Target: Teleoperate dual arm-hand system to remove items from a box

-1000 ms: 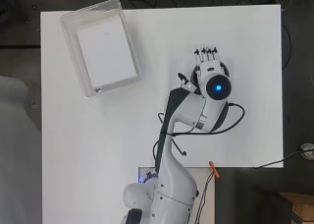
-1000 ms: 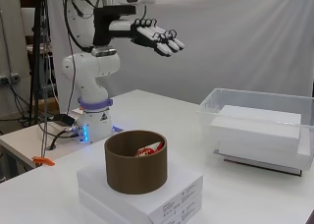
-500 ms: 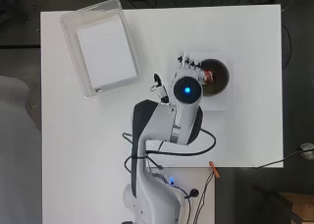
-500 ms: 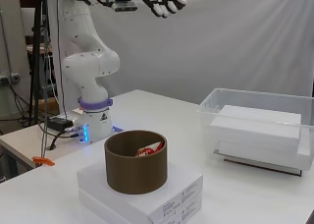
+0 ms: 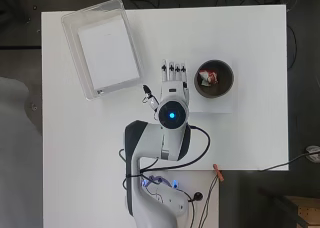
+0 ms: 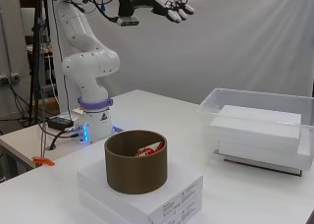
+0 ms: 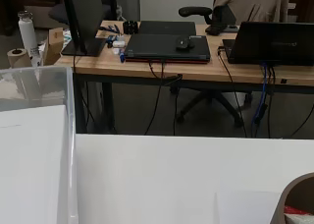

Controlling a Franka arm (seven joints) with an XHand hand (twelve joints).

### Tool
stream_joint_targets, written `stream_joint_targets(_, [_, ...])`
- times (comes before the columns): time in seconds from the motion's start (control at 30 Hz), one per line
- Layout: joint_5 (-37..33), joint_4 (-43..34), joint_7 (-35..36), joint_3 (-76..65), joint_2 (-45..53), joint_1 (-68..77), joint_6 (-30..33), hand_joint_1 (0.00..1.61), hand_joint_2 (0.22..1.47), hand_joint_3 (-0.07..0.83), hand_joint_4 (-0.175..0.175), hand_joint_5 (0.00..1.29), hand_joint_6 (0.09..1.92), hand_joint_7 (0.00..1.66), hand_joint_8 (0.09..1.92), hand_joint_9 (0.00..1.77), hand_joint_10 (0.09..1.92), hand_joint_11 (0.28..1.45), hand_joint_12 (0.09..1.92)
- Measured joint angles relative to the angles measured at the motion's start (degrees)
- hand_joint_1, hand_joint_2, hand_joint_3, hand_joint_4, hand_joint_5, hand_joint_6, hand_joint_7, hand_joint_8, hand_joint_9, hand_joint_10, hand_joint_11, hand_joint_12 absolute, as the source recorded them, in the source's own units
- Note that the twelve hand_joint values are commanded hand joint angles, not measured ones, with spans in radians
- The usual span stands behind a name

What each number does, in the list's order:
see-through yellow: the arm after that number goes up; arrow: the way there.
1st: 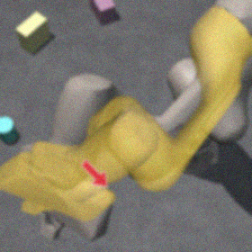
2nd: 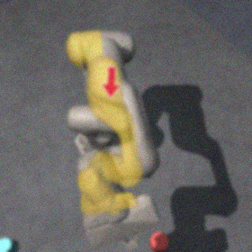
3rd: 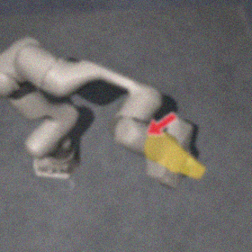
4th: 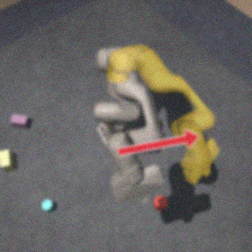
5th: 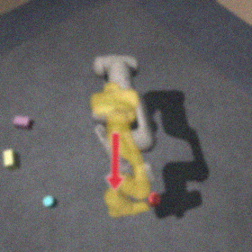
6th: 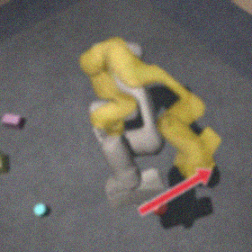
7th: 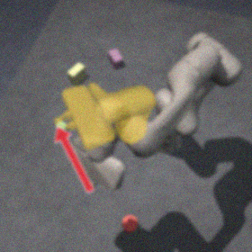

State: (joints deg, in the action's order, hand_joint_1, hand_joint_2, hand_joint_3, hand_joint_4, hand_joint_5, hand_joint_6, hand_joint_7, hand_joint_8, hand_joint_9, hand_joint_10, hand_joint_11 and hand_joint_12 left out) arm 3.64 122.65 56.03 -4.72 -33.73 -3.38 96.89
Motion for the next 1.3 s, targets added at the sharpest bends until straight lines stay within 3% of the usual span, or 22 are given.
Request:
stream_joint_targets(0.13, [4.19,0.32,-3.91,0.29,2.46,-0.19,3.89,0.00,1.00,-0.018,0.031,0.35,0.09,0.55,0.09,0.58,0.09,0.58,0.09])
stream_joint_targets(0.23, [3.63,1.54,-2.38,-0.77,2.71,-0.15,7.05,0.00,0.98,-0.014,0.036,0.36,0.09,0.54,0.09,0.59,0.09,0.60,0.09])
stream_joint_targets(0.37, [0.04,4.11,1.48,-2.07,2.50,0.17,11.33,0.00,0.96,-0.015,0.007,0.21,0.09,0.39,0.09,0.47,0.09,0.53,0.09])
stream_joint_targets(0.5, [-3.31,4.65,4.50,-2.18,2.74,0.59,10.34,0.00,0.97,-0.006,-0.011,0.18,0.09,0.33,0.09,0.41,0.09,0.51,0.09])
stream_joint_targets(0.7, [-5.55,6.18,5.94,-1.99,0.86,0.82,11.09,0.00,1.04,0.006,-0.024,0.23,0.09,0.37,0.09,0.47,0.09,0.54,0.09])
stream_joint_targets(1.13, [-4.42,4.99,4.93,-2.11,1.33,0.75,10.66,0.00,1.04,0.003,-0.029,0.22,0.09,0.37,0.09,0.47,0.09,0.54,0.09])
stream_joint_targets(1.17, [-4.42,4.99,4.93,-2.11,1.33,0.75,10.66,0.03,0.22,0.001,0.175,0.00,0.54,0.00,0.47,0.00,0.09,1.04,0.09])
stream_joint_targets(1.3, [-4.42,4.99,4.93,-2.11,1.33,0.75,10.65,0.03,0.22,0.001,0.175,0.00,0.54,0.00,0.47,0.00,0.09,1.04,0.09])
